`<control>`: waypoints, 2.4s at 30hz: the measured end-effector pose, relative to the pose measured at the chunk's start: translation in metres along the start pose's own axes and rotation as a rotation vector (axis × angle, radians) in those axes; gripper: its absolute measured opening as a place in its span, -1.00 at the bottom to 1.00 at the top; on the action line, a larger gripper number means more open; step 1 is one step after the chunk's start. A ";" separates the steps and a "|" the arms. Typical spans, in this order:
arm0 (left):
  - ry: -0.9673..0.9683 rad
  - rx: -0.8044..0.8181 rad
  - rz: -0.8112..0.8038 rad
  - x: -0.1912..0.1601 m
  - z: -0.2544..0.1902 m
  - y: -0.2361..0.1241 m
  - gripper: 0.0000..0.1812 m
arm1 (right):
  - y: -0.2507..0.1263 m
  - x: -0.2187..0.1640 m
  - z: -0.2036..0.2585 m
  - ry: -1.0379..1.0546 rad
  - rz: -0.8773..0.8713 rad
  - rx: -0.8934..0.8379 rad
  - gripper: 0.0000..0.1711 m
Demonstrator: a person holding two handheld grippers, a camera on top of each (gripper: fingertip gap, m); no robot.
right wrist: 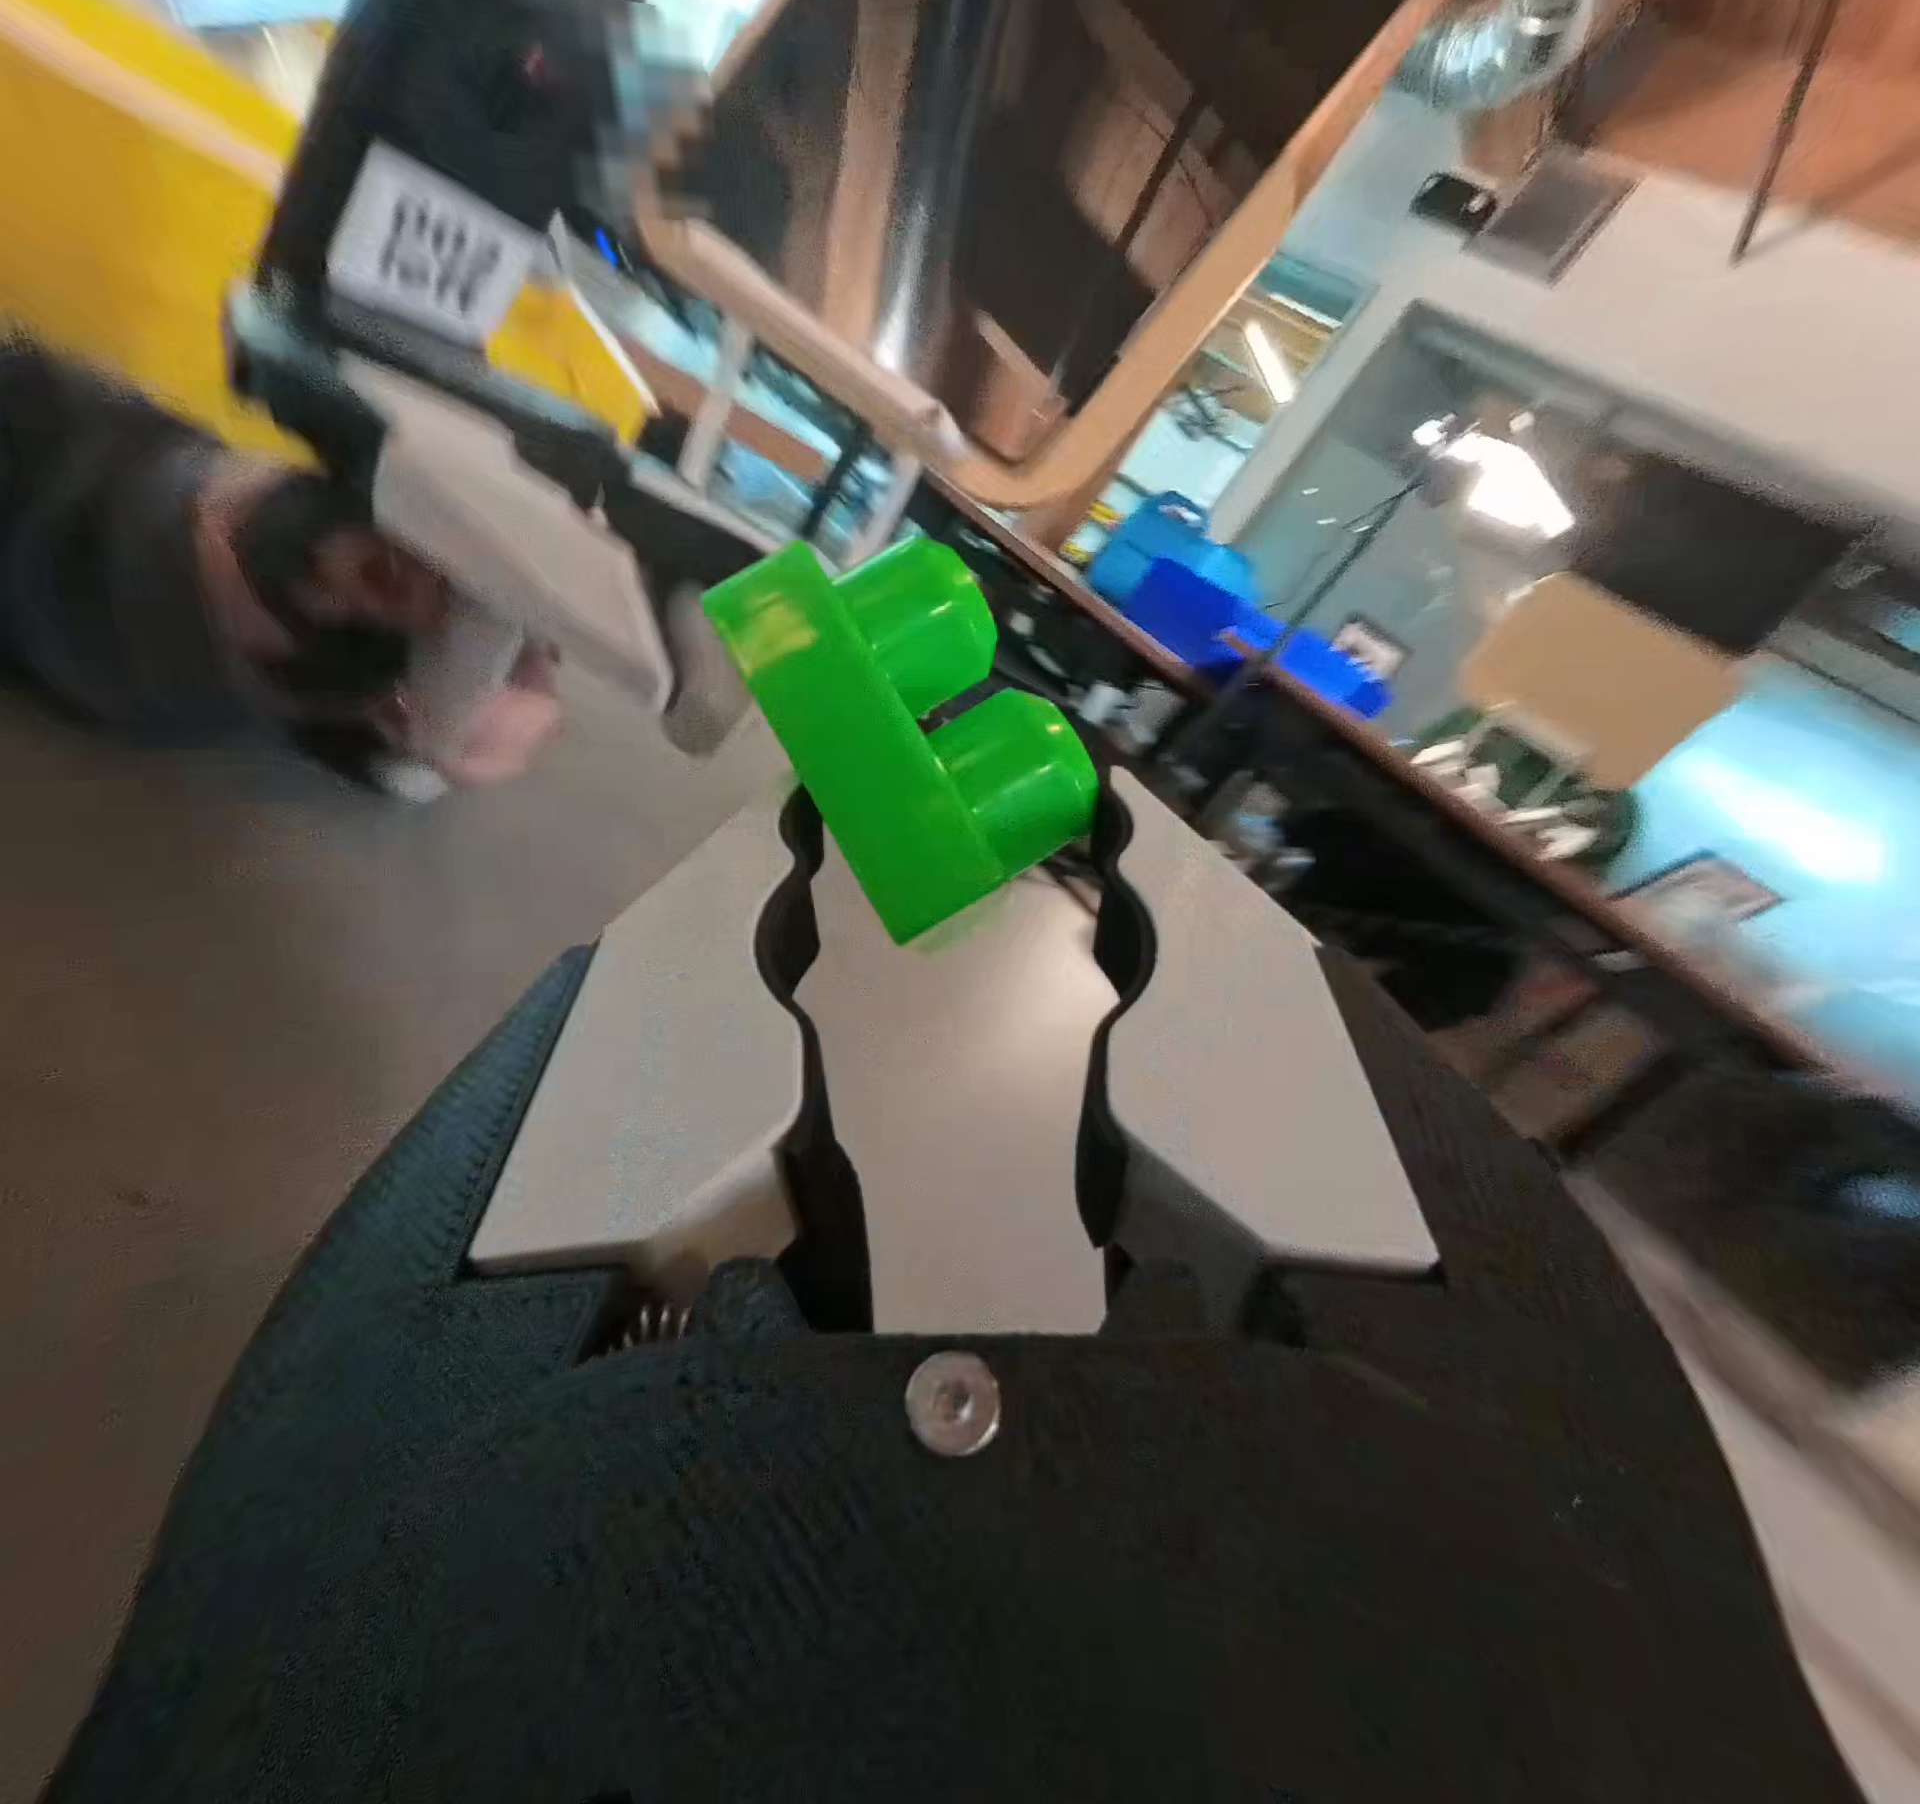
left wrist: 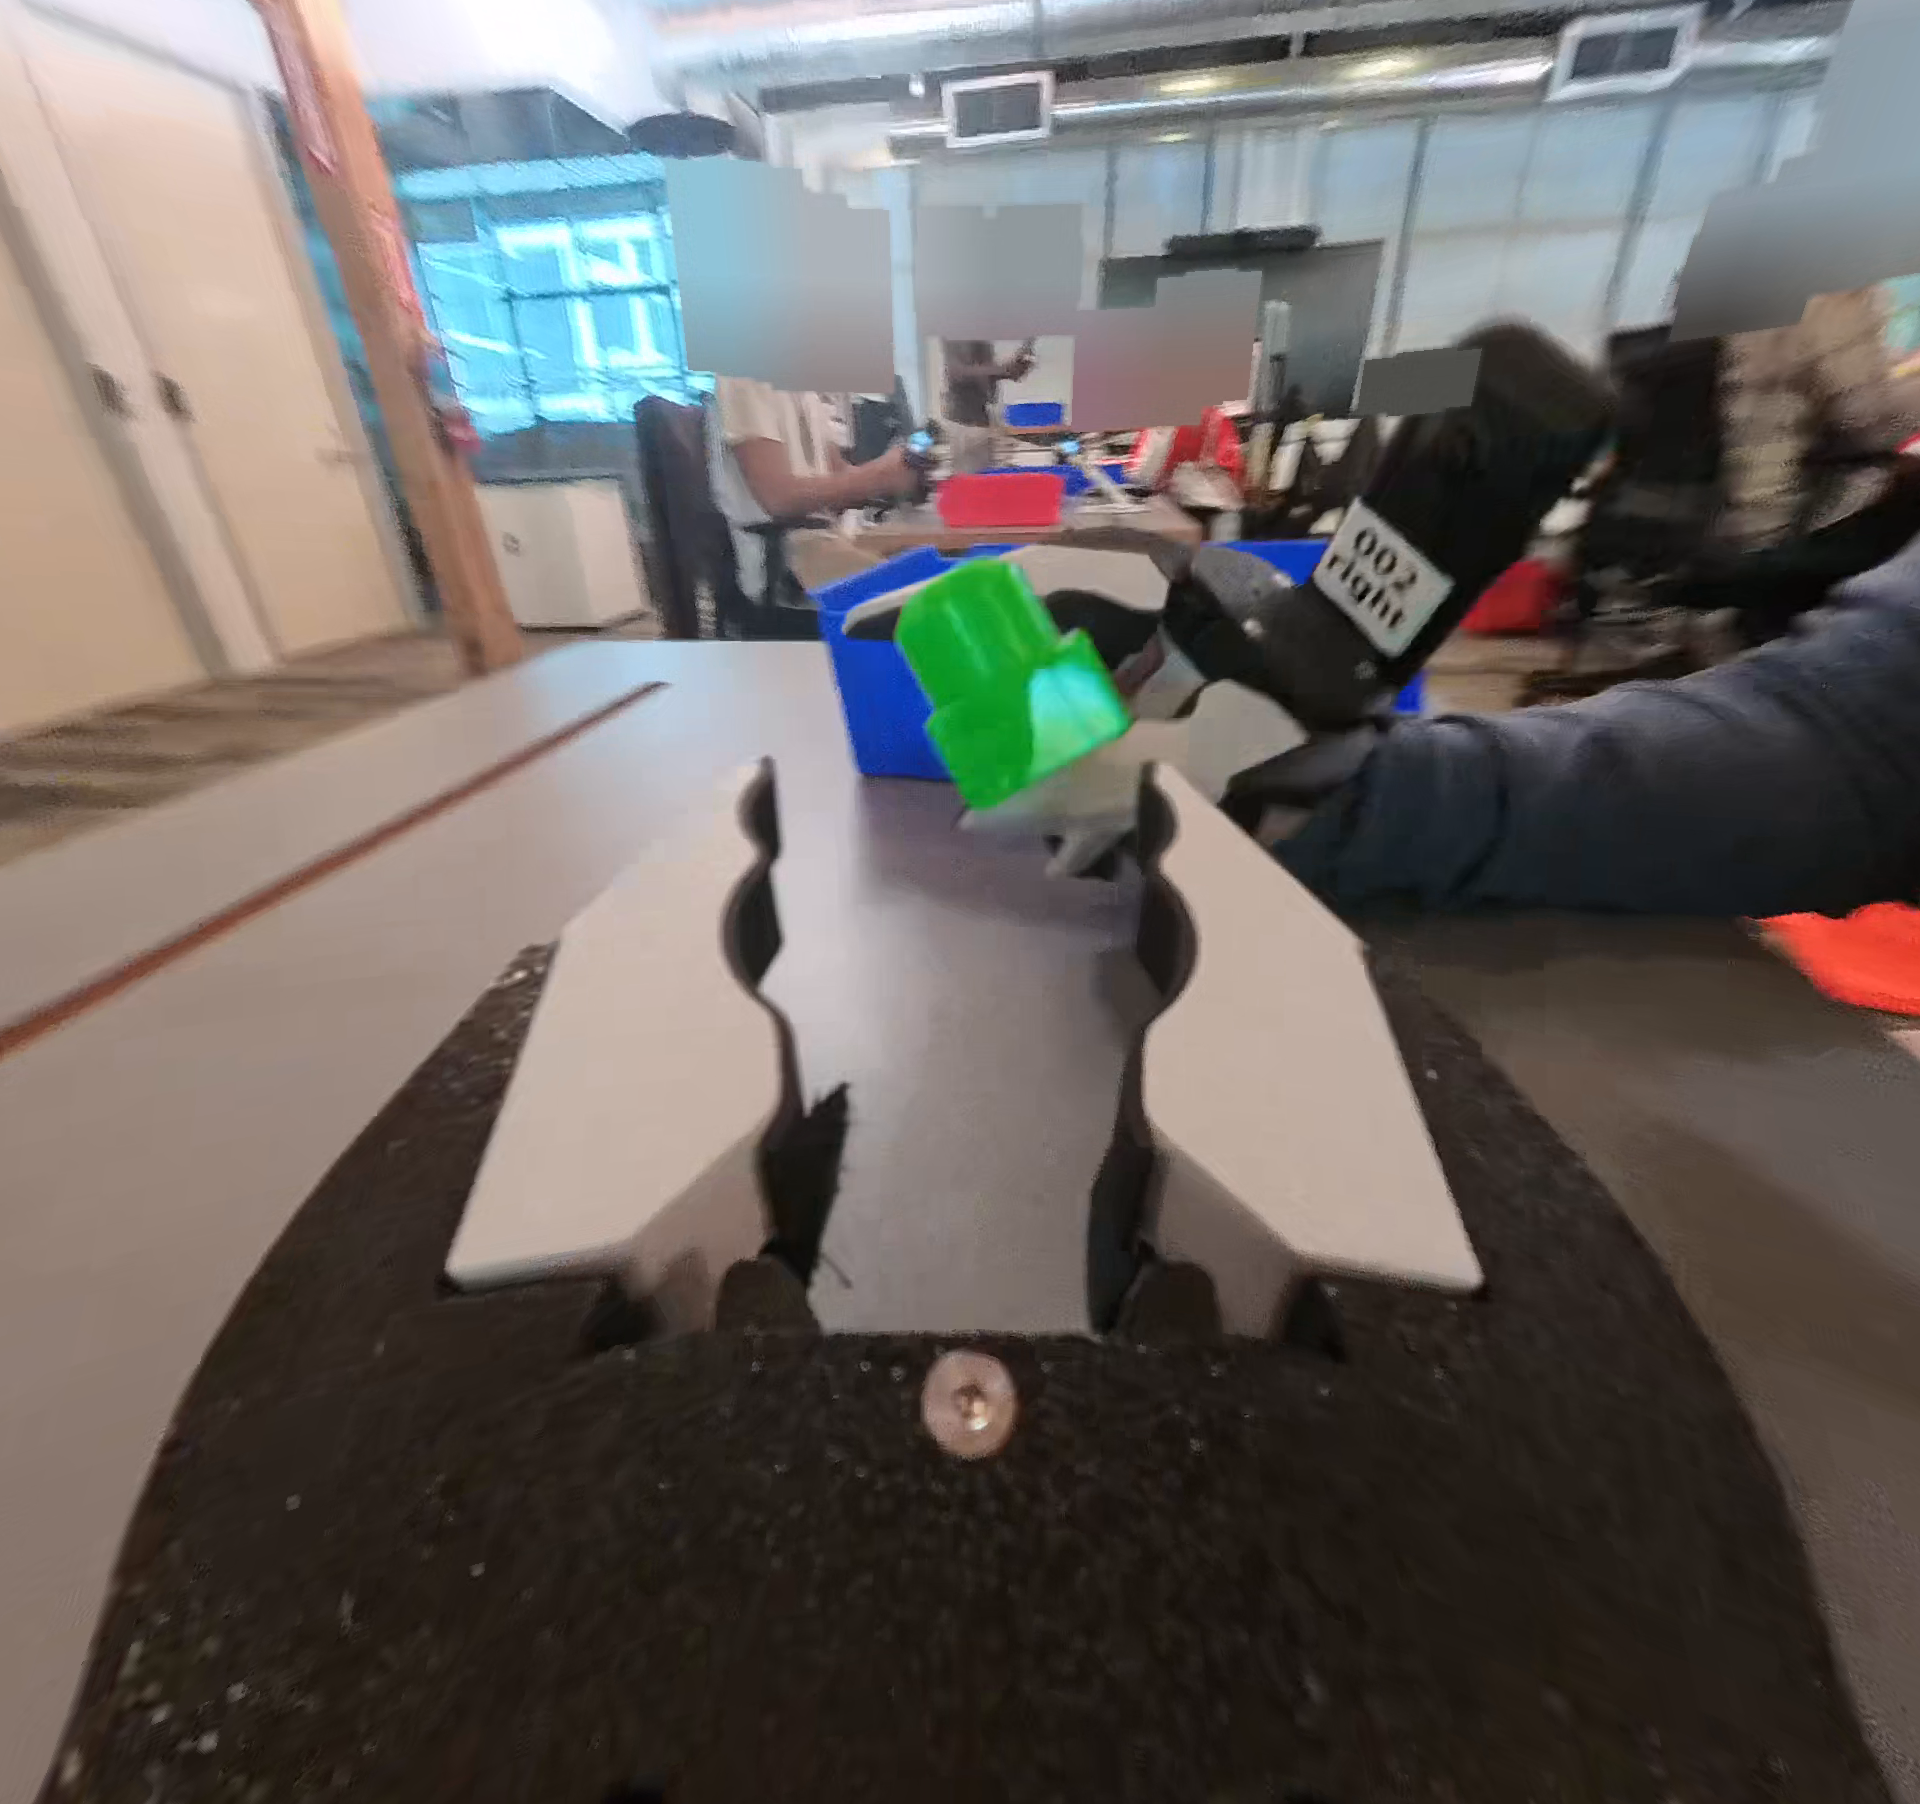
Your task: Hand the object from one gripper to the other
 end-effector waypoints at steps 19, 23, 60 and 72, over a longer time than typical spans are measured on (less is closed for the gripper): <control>1.249 0.227 0.283 -0.011 -0.013 0.022 0.16 | 0.002 -0.011 0.025 1.670 0.029 0.388 -0.41; 1.270 0.197 0.305 -0.016 -0.014 0.020 -0.09 | 0.001 -0.009 0.035 1.626 0.092 0.440 -0.41; 0.826 0.118 0.164 -0.007 -0.023 0.022 -0.21 | -0.007 0.015 0.030 1.646 0.010 0.568 -0.59; 0.853 0.285 0.649 -0.052 0.015 0.015 -0.21 | 0.009 -0.035 0.016 0.521 0.411 0.034 -0.34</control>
Point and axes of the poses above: each gripper's, where its closed fingertips meet, y out along the fingers, x out of its top, z = x × y across the jaws, the point moved 3 cm from there along -y, back along the fingers, and after that the axes turned 11 degrees about -z, right-handed, at the moved point
